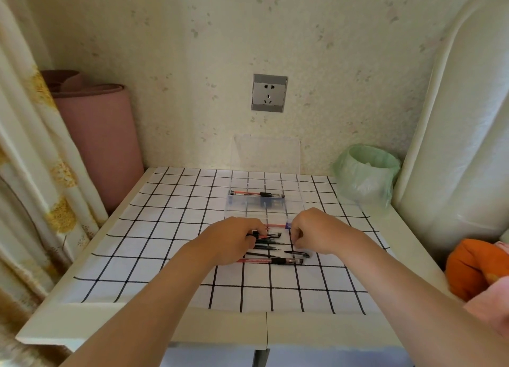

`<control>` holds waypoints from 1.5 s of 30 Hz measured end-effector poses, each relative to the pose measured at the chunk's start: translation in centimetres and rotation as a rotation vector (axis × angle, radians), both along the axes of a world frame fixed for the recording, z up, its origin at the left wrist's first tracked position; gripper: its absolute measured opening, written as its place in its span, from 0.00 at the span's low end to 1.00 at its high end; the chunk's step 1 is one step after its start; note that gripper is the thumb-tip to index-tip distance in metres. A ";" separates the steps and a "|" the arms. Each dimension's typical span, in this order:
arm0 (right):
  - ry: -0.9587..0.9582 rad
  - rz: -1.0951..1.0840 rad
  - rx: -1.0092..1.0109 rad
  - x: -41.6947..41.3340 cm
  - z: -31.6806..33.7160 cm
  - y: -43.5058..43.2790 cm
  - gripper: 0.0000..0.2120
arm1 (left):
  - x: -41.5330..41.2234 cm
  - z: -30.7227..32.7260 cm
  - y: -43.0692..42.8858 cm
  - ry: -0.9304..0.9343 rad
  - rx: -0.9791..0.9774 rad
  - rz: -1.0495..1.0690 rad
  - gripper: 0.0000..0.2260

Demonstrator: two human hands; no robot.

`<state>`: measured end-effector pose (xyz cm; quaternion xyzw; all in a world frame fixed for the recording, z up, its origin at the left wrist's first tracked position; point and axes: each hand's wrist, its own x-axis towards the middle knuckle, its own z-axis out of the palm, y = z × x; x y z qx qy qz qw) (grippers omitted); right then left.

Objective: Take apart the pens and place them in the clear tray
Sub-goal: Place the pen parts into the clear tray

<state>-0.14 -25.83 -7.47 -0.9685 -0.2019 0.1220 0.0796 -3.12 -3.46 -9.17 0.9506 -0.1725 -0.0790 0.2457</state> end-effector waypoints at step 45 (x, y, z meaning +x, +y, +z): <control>0.025 -0.084 0.590 -1.3 0.3 2.5 0.01 | -0.2 1.1 -0.1 0.024 -0.253 0.051 0.05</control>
